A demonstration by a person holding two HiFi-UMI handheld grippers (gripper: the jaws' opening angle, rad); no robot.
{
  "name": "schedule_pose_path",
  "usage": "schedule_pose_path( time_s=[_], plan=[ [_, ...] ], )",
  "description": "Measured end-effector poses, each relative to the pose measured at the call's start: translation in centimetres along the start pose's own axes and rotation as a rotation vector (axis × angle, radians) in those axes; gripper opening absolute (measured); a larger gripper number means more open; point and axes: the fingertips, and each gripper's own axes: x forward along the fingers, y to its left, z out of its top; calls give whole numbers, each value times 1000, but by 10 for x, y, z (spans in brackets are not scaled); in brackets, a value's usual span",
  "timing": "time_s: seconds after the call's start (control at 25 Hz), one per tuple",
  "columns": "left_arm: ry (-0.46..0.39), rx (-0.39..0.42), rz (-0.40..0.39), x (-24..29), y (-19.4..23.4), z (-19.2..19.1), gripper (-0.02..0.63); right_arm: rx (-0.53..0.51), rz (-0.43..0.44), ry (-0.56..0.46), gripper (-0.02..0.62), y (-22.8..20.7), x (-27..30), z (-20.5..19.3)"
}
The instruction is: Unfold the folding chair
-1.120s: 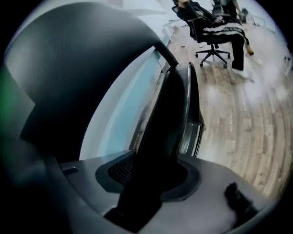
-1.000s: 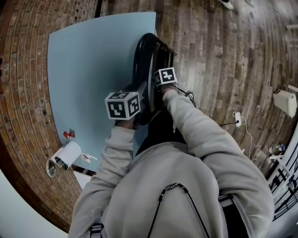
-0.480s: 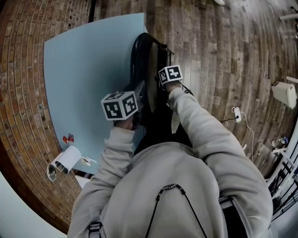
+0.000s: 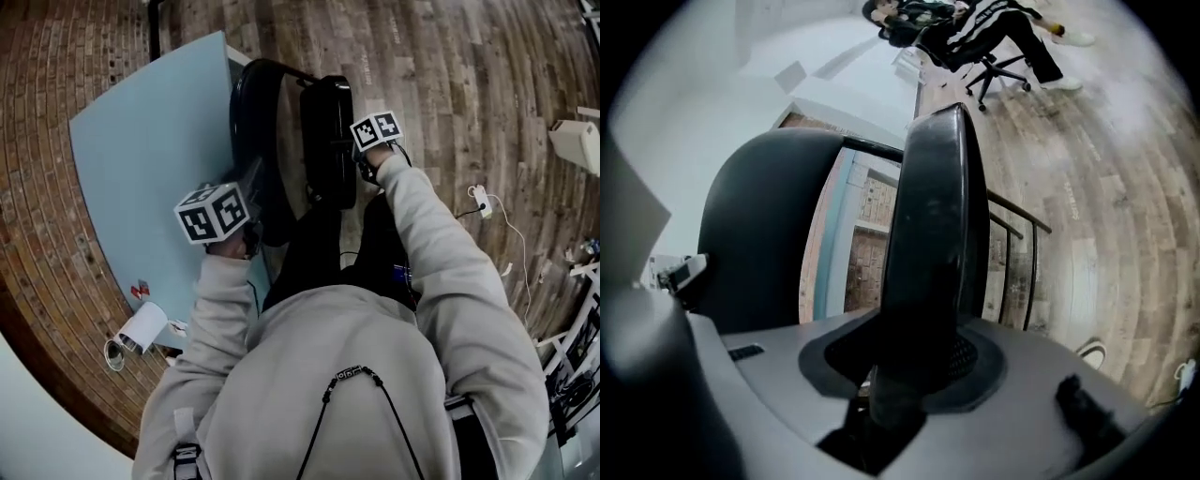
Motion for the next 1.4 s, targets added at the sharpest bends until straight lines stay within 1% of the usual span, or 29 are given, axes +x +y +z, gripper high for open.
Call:
schedule_pose_path(
  time_s=[0.08, 0.16, 0.28, 0.4, 0.48, 0.64, 0.72, 0.8, 0.84, 0.92, 1.0, 1.04, 1.12, 1.2, 1.32, 1.4],
  plan=[
    [11, 20, -5, 10, -20, -3, 79, 28, 59, -3, 135, -19, -20, -9],
    [14, 32, -2, 20, -38, -7, 78, 32, 119, -7, 132, -40, -38, -15],
    [29, 32, 10, 36, -52, -13, 77, 30, 195, -18, 132, -74, -62, -22],
    [57, 4, 23, 46, -53, -19, 72, 23, 278, -31, 132, -105, -78, -27],
    [58, -27, 22, 54, -56, -22, 71, 4, 327, -46, 132, -127, -93, -24],
    [62, -59, 13, 75, -65, -33, 71, -13, 381, -77, 132, -183, -120, -16],
    [67, -72, 12, 82, -63, -38, 71, 21, 404, -80, 133, -212, -125, -19],
    [65, -81, -1, 91, -61, -41, 71, 81, 498, -88, 133, -230, -130, -24],
    [60, -81, -13, 96, -61, -42, 71, 94, 521, -92, 134, -242, -132, -25],
    [47, -81, -39, 103, -60, -44, 71, 101, 557, -101, 137, -264, -133, -25],
    [45, -96, -48, 109, -56, -51, 71, 104, 641, -107, 138, -276, -135, -26],
    [43, -111, -51, 113, -54, -54, 71, 96, 667, -108, 138, -286, -136, -28],
    [27, -135, -62, 120, -50, -54, 71, 45, 687, -115, 138, -307, -135, -30],
    [24, -138, -61, 125, -38, -52, 69, -4, 702, -135, 139, -321, -132, -26],
    [42, -179, -51, 134, -13, -56, 69, 30, 746, -181, 143, -338, -132, -20],
    [50, -194, -61, 142, -4, -61, 69, 43, 757, -187, 149, -357, -131, -21]
  ],
)
